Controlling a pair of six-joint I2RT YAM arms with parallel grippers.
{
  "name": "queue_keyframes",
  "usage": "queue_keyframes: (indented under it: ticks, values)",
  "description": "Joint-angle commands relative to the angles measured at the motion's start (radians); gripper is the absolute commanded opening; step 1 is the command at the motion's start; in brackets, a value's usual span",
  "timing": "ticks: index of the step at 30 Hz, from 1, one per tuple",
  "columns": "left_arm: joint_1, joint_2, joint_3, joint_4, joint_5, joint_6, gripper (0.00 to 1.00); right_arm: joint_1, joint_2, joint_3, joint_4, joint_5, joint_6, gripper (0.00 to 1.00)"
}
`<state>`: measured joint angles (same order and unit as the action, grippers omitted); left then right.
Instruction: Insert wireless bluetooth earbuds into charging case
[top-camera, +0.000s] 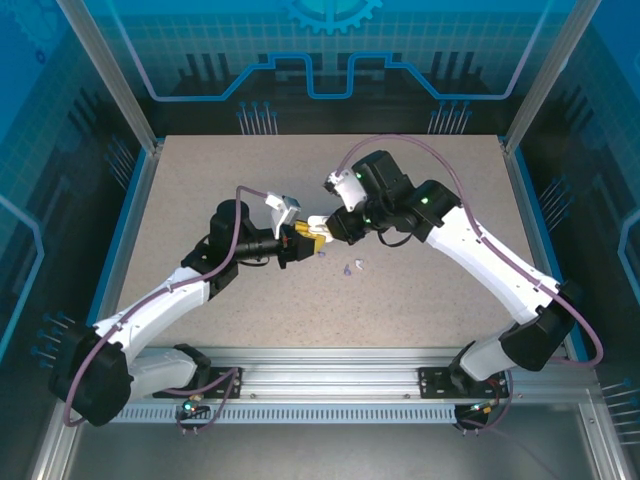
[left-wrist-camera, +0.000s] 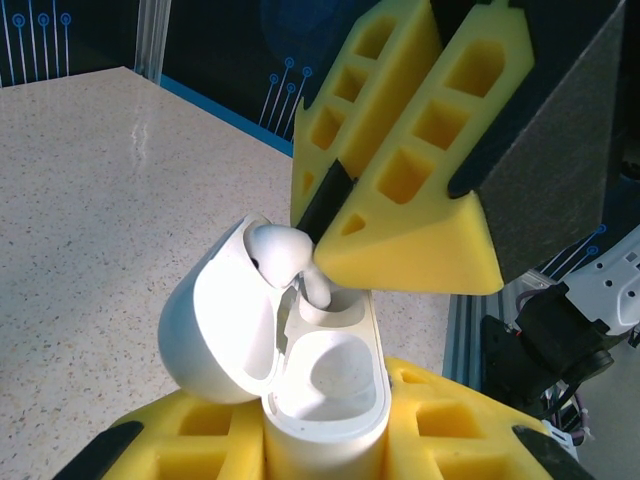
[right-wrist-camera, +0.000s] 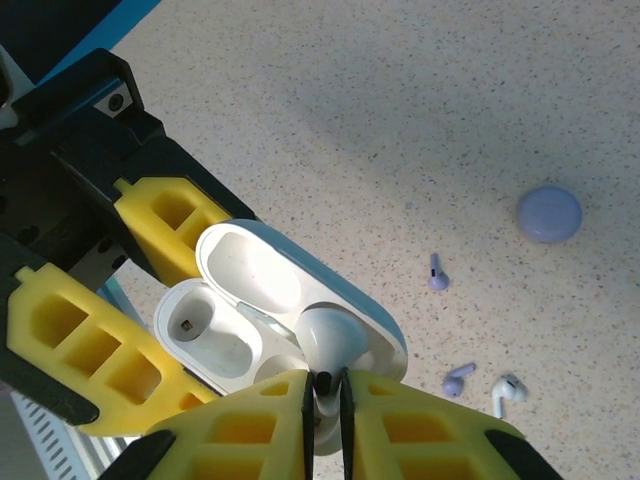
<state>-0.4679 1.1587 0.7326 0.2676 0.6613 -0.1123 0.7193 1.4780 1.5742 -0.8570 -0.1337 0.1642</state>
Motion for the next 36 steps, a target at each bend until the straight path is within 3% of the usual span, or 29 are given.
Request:
queue_keyframes:
  ticks: [1, 19, 36]
  values:
    - [-0.006, 0.001, 0.028, 0.039, 0.003, 0.005, 0.05, -0.020, -0.037, -0.030, 0.030, -0.076, 0.020, 0.17]
    - [-0.005, 0.001, 0.039, 0.041, 0.047, 0.017, 0.05, -0.033, -0.066, -0.015, 0.055, -0.061, 0.028, 0.32]
    - [-0.006, -0.002, 0.040, 0.062, 0.092, 0.005, 0.05, -0.009, 0.000, 0.055, 0.024, -0.074, 0.002, 0.31]
